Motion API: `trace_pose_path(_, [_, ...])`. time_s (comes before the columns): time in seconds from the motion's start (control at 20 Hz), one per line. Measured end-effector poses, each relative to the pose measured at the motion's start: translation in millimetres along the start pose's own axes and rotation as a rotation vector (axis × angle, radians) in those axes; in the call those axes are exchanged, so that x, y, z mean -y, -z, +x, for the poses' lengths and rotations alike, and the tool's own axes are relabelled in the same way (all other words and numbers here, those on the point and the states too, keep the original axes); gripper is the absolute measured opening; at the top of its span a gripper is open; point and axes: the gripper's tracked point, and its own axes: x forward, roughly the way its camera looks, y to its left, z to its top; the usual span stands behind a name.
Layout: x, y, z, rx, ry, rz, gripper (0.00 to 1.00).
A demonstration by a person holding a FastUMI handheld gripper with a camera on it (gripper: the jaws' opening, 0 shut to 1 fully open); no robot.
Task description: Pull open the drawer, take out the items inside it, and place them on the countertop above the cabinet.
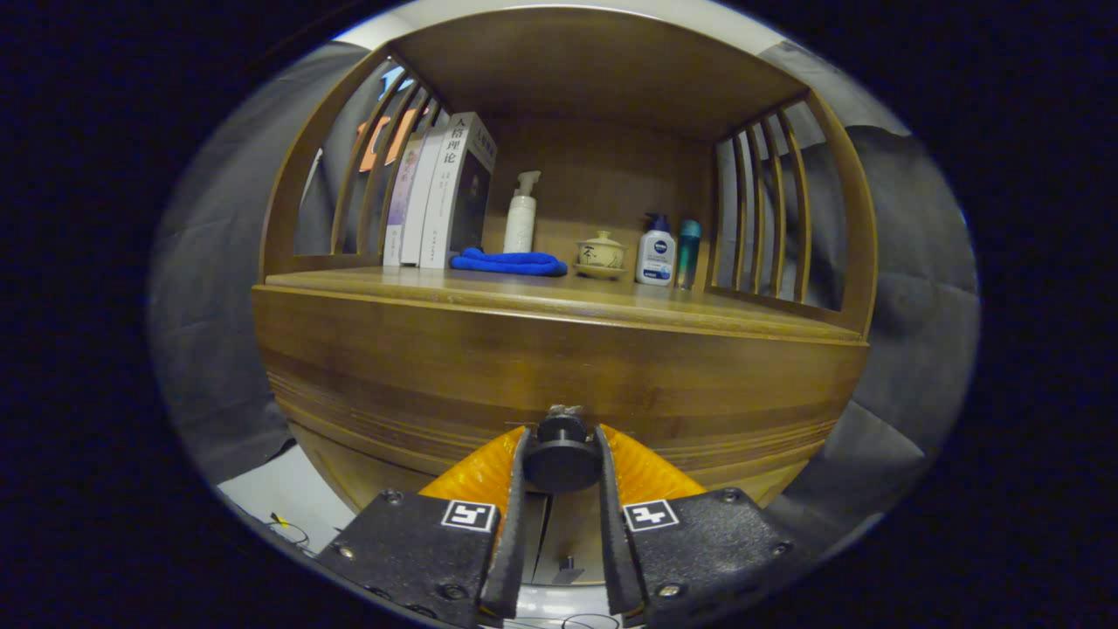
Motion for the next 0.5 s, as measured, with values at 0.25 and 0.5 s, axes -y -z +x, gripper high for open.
trace_pose_path(0.25, [-2, 0, -4, -0.007, -0.002, 0.055, 0.34])
trace_pose_path(0.5, [-3, 7, -30, -0.019, -0.020, 0.040, 0.33])
